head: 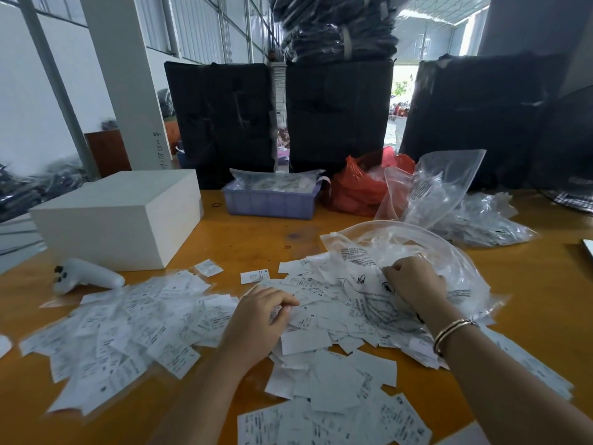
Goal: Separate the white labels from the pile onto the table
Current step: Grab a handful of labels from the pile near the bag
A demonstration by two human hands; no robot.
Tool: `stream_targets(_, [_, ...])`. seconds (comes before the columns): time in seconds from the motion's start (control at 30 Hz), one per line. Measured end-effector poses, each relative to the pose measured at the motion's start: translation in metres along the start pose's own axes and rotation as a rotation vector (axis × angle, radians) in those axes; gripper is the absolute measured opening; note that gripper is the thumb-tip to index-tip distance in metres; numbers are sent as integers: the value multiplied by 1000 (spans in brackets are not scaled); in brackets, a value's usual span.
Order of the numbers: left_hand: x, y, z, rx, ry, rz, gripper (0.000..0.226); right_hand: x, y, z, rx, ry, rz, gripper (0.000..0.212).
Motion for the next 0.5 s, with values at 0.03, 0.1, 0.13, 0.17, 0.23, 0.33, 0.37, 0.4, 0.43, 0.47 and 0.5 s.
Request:
stream_targets(0.03, [0, 0, 0, -2, 4, 0, 17, -1, -2, 0, 17, -16, -12, 37])
stream_targets(0.1, [0, 1, 0, 2, 9, 3, 17, -7, -12, -2, 94, -90, -67, 39])
stream_targets(0.13, [-1, 0, 0, 6, 6, 3, 18, -12, -20, -5, 164, -145, -79, 40])
stream_targets(0.17, [-1, -1, 1, 12, 2, 3, 18, -20, -28, -8, 242, -213, -66, 38])
stream_targets(0.23, [-1, -3, 1, 28, -1, 2, 19, -39, -44, -20, 359, -373, 82, 27])
stream_targets(0.33, [3, -9, 2, 86, -7, -25, 18, -73, -51, -49, 282, -587, 422, 13])
stream_targets(0.37, [4, -12, 2, 105, -26, -56, 18, -82, -46, -59, 191, -611, 505, 8])
stream_targets(0.4, [4, -14, 2, 112, -59, -103, 20, -90, -37, -69, 77, -614, 578, 4])
stream_targets(0.43, [4, -14, 1, 105, -102, -162, 24, -96, -25, -79, -45, -592, 637, 9])
stream_targets(0.47, [2, -14, 1, 88, -151, -228, 29, -100, -12, -88, -162, -558, 694, 14])
stream_targets(0.5, [0, -13, 0, 65, -202, -297, 36, -103, 1, -96, -255, -524, 740, 16])
Point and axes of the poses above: each hand's wrist, its own z-axis towards the middle knuckle, its own y-axis out of the palm, x = y × z, the point moved 8 cm from there along z, towards the middle knuckle, and after that the axes turned 9 degrees about x, right-handed, at the moved point
